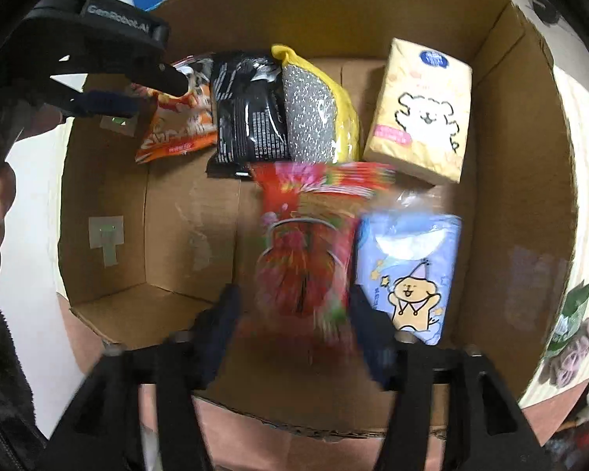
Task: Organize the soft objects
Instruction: 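Place both snack bags into the box and open both tools, then grasp the green snack bag with the left tool while the right tool grasps the lilac sock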
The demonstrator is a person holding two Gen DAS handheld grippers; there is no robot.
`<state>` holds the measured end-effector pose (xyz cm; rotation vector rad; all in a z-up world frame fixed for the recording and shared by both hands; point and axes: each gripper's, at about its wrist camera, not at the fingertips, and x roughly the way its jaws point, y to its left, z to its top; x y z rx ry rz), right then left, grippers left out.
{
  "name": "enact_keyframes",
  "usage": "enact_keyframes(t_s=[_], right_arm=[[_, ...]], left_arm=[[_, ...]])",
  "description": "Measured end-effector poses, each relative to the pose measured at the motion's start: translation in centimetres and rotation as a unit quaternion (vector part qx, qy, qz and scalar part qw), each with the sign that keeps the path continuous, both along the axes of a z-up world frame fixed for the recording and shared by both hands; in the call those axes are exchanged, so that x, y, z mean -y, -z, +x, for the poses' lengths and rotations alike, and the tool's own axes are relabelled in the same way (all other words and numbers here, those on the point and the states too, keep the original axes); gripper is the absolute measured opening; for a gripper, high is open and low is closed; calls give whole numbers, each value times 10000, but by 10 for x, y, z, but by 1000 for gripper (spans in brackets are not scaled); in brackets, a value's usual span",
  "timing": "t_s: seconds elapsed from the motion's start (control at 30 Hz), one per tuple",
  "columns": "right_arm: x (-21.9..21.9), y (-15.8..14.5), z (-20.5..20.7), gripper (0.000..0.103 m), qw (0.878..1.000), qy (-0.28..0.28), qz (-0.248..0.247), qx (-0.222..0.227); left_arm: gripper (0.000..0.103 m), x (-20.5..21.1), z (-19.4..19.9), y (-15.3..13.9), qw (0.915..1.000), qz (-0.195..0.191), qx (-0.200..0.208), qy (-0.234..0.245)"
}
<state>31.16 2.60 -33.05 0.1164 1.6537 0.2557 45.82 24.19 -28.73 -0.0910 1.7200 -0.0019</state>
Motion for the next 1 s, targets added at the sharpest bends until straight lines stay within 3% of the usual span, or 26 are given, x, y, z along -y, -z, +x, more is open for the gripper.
enact_keyframes(t_s=[0.07, 0.17, 0.23, 0.33, 0.57, 1.0], right_arm=[[-2, -2, -4, 78, 10000, 18, 21, 49], [-4, -14, -5, 78, 10000, 27, 9, 84], [-5, -22, -6, 90, 9999, 22, -60, 144], [-2, -34, -11, 101, 9996, 77, -108, 240], [16, -64, -17, 103, 9979, 84, -381, 516], [50, -113, -43, 103, 9955, 147, -257, 897]], left_arm=[[68, 2, 0, -7, 9999, -4, 96, 62], [78, 4, -4, -21, 9994, 81, 297, 156], [80, 4, -9, -30, 9990, 101, 404, 191], [98, 5, -21, -45, 9979, 107, 588, 248], [101, 7, -63, -75, 9951, -4, 947, 294], [102, 15, -124, -135, 9881, 123, 1529, 154]])
